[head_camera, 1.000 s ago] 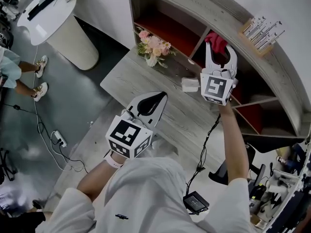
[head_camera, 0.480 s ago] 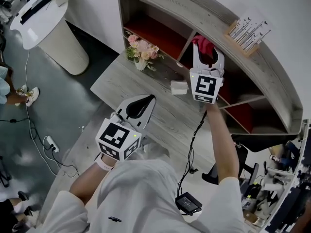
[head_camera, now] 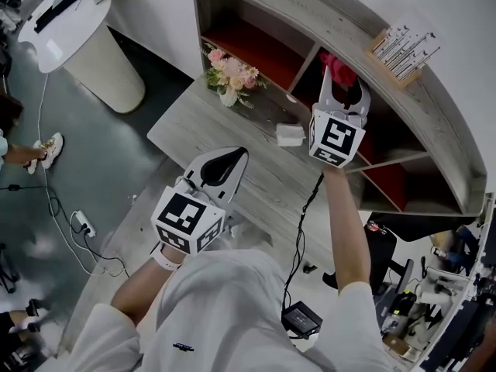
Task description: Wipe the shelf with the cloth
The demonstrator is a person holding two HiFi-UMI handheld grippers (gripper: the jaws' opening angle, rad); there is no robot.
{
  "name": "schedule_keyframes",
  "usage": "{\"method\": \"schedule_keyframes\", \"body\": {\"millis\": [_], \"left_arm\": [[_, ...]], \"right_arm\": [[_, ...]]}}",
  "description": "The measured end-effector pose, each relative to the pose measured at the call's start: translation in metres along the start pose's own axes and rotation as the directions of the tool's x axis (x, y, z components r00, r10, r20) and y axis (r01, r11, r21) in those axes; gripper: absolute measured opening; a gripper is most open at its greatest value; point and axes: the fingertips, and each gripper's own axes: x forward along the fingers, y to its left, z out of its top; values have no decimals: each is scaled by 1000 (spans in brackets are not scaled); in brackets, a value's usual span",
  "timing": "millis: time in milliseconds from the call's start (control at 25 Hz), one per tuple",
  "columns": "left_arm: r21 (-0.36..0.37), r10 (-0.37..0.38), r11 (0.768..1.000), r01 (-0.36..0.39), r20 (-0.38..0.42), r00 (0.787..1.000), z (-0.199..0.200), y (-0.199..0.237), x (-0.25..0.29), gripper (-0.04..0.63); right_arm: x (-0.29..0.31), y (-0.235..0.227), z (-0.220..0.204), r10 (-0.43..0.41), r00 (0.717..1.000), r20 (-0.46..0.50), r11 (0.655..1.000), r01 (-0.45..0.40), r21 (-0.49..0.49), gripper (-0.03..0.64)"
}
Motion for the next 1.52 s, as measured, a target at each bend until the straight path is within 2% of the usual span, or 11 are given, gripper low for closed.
{"method": "schedule_keyframes", "body": {"millis": [240,360,560,760,840,1080,1160,1320,1400,1520], "left_arm": [[-3,-9,1000,9,0,1000,0,0,-1,6],[-1,-22,1000,22,-1,1000,1,-2,2,6],[5,-47,999,47,-4,999,2,-9,10,6],[12,-76,997,76,-7,997,3,-19,19,6],[14,-86,996,86,-8,996,3,-22,23,6],[15,-107,994,107,-15,994,2,-35,32,6],[18,-112,994,112,-15,994,2,-38,33,6],[13,-110,994,110,-22,994,0,-37,35,6],[11,-111,994,111,-28,993,-3,-38,36,6],[14,-117,993,117,-32,993,-4,-42,38,6]], "right_arm": [[-18,-35,-9,-121,992,-25,989,122,86,137],[-31,-61,-16,-190,980,-54,968,197,156,137],[-51,-87,-21,-255,964,-80,936,267,229,137],[-71,-112,-27,-326,940,-105,885,342,316,137],[-80,-123,-30,-366,922,-125,847,385,366,137],[-104,-143,-34,-472,862,-186,687,492,534,137],[-114,-152,-35,-509,836,-205,621,521,586,137],[-129,-169,-37,-567,786,-247,449,546,707,135],[-131,-172,-37,-581,772,-256,414,552,724,135],[-130,-173,-37,-591,767,-250,420,558,716,135]]}}
